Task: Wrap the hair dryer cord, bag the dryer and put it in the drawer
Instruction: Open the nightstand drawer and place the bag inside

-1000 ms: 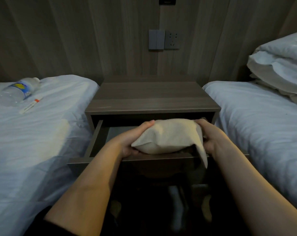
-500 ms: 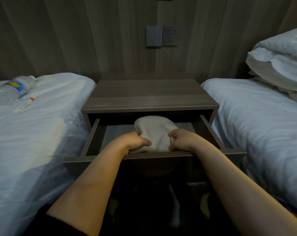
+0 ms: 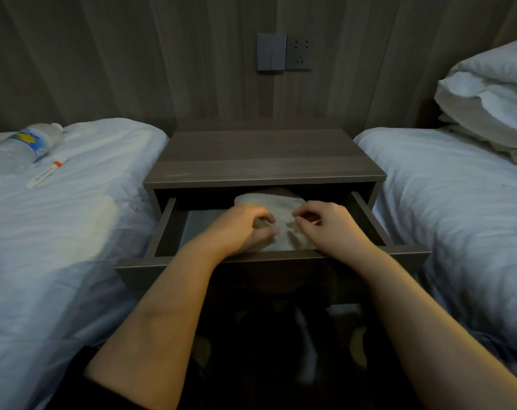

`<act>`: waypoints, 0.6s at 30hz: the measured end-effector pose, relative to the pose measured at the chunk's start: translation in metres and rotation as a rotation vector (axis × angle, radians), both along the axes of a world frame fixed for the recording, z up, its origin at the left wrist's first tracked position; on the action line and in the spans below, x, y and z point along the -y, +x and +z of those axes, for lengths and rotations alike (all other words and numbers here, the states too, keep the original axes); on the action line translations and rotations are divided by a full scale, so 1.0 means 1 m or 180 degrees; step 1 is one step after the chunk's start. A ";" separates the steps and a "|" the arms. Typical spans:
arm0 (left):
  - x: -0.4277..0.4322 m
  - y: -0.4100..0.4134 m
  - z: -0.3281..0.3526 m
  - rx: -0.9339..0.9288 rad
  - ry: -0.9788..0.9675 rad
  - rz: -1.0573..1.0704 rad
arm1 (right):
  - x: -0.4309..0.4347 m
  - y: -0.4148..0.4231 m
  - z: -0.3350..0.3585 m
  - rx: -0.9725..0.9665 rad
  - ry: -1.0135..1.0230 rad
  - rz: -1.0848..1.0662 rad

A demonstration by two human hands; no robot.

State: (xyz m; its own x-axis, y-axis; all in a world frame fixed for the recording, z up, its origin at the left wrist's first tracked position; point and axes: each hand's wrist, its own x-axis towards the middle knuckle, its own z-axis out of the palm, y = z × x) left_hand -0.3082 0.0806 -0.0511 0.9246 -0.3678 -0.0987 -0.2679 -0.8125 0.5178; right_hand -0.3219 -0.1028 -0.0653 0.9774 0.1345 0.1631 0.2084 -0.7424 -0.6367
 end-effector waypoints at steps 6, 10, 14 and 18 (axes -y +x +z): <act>-0.004 -0.016 0.008 -0.0329 0.0476 -0.0584 | 0.017 -0.009 0.013 -0.1009 -0.0636 0.0773; 0.002 -0.021 0.007 -0.0003 0.0504 -0.0505 | 0.013 -0.010 0.012 -0.0698 -0.0755 0.0771; 0.006 -0.020 0.008 0.0099 0.0571 -0.0205 | 0.008 -0.006 0.006 -0.0401 -0.0849 0.0489; 0.013 -0.012 0.006 0.0427 0.0797 -0.0014 | 0.001 0.002 0.000 -0.0093 -0.1029 0.0286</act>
State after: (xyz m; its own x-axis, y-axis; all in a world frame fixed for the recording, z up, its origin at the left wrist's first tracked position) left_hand -0.3204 0.0673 -0.0450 0.9341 -0.3514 -0.0639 -0.3242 -0.9094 0.2607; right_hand -0.3201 -0.1042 -0.0654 0.9629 0.2607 0.0701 0.2675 -0.8863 -0.3780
